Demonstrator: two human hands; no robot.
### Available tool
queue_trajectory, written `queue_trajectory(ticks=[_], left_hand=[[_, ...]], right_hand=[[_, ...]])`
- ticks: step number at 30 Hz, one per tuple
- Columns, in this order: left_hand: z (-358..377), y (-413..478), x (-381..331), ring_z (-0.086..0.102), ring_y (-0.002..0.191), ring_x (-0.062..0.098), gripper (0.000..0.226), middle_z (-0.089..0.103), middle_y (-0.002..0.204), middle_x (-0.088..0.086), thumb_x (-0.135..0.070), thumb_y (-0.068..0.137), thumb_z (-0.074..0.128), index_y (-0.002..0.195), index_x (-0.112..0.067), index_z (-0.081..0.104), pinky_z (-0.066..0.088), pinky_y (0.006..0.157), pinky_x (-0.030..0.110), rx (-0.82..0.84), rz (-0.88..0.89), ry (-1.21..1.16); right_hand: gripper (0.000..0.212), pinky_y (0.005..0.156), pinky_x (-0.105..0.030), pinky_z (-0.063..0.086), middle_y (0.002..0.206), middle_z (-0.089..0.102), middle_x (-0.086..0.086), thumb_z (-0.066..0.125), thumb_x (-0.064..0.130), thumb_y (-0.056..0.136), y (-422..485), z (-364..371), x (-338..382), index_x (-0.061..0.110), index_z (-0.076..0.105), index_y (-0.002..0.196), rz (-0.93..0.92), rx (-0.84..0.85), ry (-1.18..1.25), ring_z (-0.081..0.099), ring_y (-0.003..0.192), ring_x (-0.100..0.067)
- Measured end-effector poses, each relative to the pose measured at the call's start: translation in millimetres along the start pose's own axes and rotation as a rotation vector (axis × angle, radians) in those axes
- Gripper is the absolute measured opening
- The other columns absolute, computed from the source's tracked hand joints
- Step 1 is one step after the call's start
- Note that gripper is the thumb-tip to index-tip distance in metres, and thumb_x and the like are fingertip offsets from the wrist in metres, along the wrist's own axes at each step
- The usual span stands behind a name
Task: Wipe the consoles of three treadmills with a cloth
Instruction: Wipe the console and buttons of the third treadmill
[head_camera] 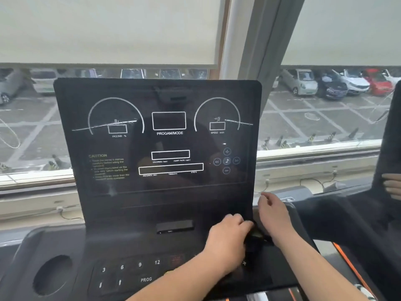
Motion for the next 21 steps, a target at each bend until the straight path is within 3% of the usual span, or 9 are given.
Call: queue_trajectory(ticks=[2,4,6,8,12,14,19,21], left_hand=[[-37,13,-6,0.057,0.101,0.023,0.057,0.057,0.114,-0.004,-0.009,0.077,0.064,0.131,-0.027,0.057,0.053,0.06,0.035,-0.227,0.009,-0.009],[-64,25,-15,0.057,0.09,0.023,0.055,0.062,0.111,-0.002,-0.009,0.074,0.054,0.126,-0.024,0.061,0.049,0.056,0.033,-0.357,0.129,0.124],[-73,34,-8,0.057,0.089,0.023,0.049,0.066,0.111,-0.002,-0.013,0.076,0.053,0.122,-0.024,0.064,0.047,0.06,0.034,-0.344,0.202,0.358],[-69,38,14,0.06,0.091,0.023,0.044,0.068,0.112,-0.004,-0.017,0.072,0.07,0.115,-0.025,0.069,0.048,0.063,0.035,-0.277,0.18,0.475],[-60,20,41,0.065,0.092,0.022,0.05,0.07,0.115,-0.006,-0.018,0.069,0.081,0.117,-0.025,0.07,0.051,0.064,0.034,-0.206,0.141,0.488],[-68,12,47,0.066,0.093,0.021,0.051,0.07,0.114,-0.007,-0.016,0.069,0.079,0.118,-0.026,0.07,0.054,0.065,0.033,-0.22,0.111,0.457],[-88,-17,80,0.066,0.097,0.02,0.064,0.07,0.113,-0.007,-0.01,0.062,0.084,0.121,-0.027,0.066,0.055,0.072,0.034,-0.189,0.008,0.405],[-101,-35,96,0.066,0.096,0.021,0.064,0.069,0.113,-0.008,-0.01,0.063,0.081,0.122,-0.028,0.065,0.056,0.073,0.034,-0.197,-0.031,0.39]], right_hand=[[0.026,0.08,-0.04,0.044,0.089,0.061,-0.006,0.046,0.034,0.098,6,0,3,0.015,0.061,0.09,0.006,0.016,0.123,0.056,0.09,-0.027],[0.037,0.077,-0.043,0.045,0.084,0.061,-0.013,0.047,0.047,0.091,15,6,2,0.013,0.06,0.084,0.028,0.061,0.286,0.056,0.083,-0.027],[0.035,0.077,-0.04,0.046,0.09,0.065,-0.013,0.043,0.042,0.095,15,13,8,0.013,0.062,0.088,-0.006,0.087,0.253,0.059,0.085,-0.028],[0.035,0.074,-0.038,0.047,0.094,0.068,-0.012,0.04,0.033,0.101,10,16,13,0.01,0.064,0.091,-0.008,0.044,0.193,0.061,0.086,-0.027],[0.018,0.077,-0.035,0.044,0.109,0.064,-0.006,0.048,0.025,0.101,2,15,17,0.016,0.059,0.113,-0.011,-0.024,0.139,0.061,0.096,-0.025],[0.025,0.079,-0.036,0.045,0.109,0.063,-0.001,0.051,0.024,0.1,-7,16,21,0.021,0.052,0.125,-0.039,-0.051,0.121,0.062,0.093,-0.02],[0.008,0.074,-0.038,0.052,0.088,0.066,-0.003,0.056,0.021,0.099,-48,55,50,0.026,0.06,0.104,-0.18,0.04,0.1,0.065,0.083,-0.021],[0.01,0.069,-0.04,0.057,0.082,0.07,-0.01,0.057,0.02,0.098,-63,77,60,0.025,0.064,0.094,-0.198,0.118,0.101,0.067,0.073,-0.024]])
Point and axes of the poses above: each hand's wrist, its own y-axis towards the middle knuckle, its own z-axis out of the palm, x = y × z, the point moved 6 cm from there along y, towards the middle knuckle
